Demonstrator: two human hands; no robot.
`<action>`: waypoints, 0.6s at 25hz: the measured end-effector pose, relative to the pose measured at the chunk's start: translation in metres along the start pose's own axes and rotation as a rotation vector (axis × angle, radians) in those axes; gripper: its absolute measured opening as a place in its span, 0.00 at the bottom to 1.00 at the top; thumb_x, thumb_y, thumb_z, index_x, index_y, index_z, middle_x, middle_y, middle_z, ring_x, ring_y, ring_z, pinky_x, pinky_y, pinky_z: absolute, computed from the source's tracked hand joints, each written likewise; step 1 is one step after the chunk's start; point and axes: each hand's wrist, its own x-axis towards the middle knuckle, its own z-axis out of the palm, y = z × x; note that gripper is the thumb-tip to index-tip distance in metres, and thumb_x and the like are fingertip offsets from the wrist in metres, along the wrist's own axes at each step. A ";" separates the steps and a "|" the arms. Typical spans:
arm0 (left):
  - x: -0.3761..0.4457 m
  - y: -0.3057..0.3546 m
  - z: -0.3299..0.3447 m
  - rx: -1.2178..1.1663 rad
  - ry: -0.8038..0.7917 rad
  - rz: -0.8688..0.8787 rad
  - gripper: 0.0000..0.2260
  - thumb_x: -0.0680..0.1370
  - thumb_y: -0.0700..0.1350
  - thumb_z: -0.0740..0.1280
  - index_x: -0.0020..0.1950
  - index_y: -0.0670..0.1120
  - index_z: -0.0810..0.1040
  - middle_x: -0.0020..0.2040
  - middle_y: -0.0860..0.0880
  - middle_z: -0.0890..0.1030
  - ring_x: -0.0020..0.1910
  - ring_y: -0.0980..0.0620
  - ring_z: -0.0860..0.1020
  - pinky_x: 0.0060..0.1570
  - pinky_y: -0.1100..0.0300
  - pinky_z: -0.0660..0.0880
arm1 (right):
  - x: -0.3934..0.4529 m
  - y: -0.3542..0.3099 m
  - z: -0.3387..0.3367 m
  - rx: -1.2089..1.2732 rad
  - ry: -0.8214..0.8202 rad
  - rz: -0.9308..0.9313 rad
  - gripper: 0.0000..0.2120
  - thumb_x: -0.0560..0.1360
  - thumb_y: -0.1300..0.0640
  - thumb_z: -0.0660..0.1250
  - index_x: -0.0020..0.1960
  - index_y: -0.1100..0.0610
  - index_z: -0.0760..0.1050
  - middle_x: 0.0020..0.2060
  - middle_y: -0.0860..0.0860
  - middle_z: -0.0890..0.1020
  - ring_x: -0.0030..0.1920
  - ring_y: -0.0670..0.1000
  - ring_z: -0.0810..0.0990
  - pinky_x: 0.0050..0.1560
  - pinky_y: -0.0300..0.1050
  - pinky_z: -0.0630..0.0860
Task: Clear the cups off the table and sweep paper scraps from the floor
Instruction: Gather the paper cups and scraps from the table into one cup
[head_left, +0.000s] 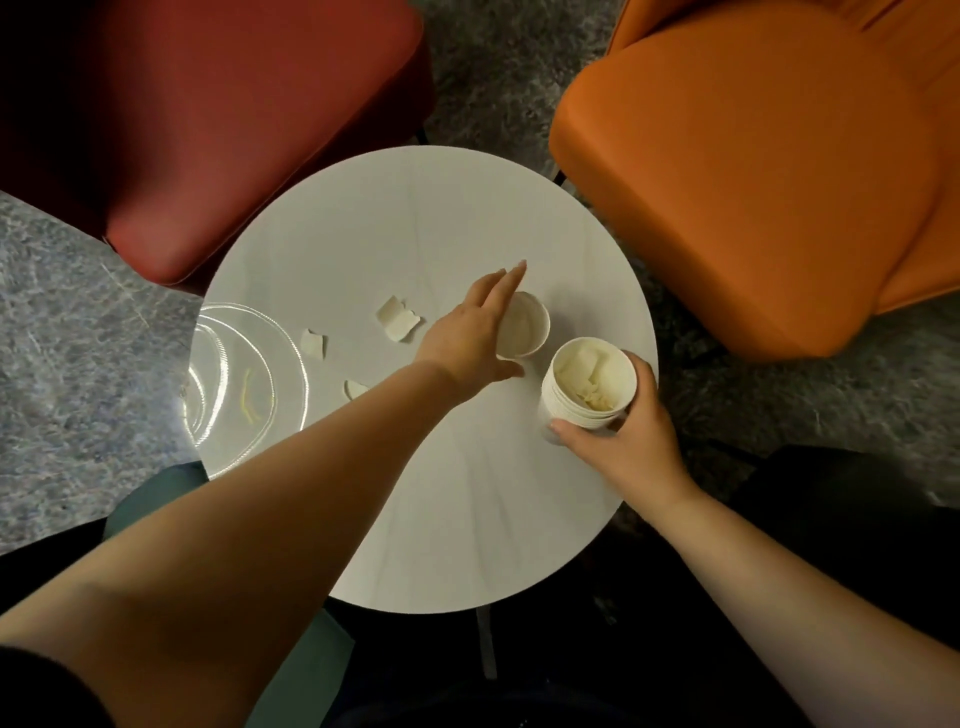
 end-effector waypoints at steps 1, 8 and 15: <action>-0.005 -0.003 -0.003 -0.009 0.006 -0.019 0.53 0.67 0.50 0.79 0.79 0.55 0.44 0.78 0.49 0.55 0.68 0.43 0.71 0.58 0.50 0.74 | 0.002 -0.008 -0.002 0.022 0.014 -0.020 0.36 0.60 0.57 0.81 0.59 0.39 0.66 0.55 0.33 0.74 0.57 0.31 0.74 0.51 0.28 0.73; -0.055 -0.044 -0.020 -0.042 0.179 -0.283 0.40 0.74 0.43 0.73 0.79 0.50 0.52 0.77 0.49 0.58 0.71 0.46 0.66 0.64 0.52 0.70 | 0.035 -0.059 0.000 0.063 0.072 -0.235 0.39 0.60 0.56 0.82 0.64 0.44 0.64 0.55 0.26 0.72 0.58 0.30 0.72 0.54 0.25 0.70; -0.104 -0.087 -0.005 -0.126 0.343 -0.549 0.31 0.73 0.45 0.73 0.74 0.48 0.65 0.72 0.46 0.66 0.69 0.45 0.66 0.66 0.53 0.65 | 0.071 -0.024 0.044 -0.093 0.016 -0.214 0.40 0.59 0.53 0.82 0.66 0.48 0.65 0.60 0.43 0.73 0.60 0.41 0.72 0.56 0.27 0.69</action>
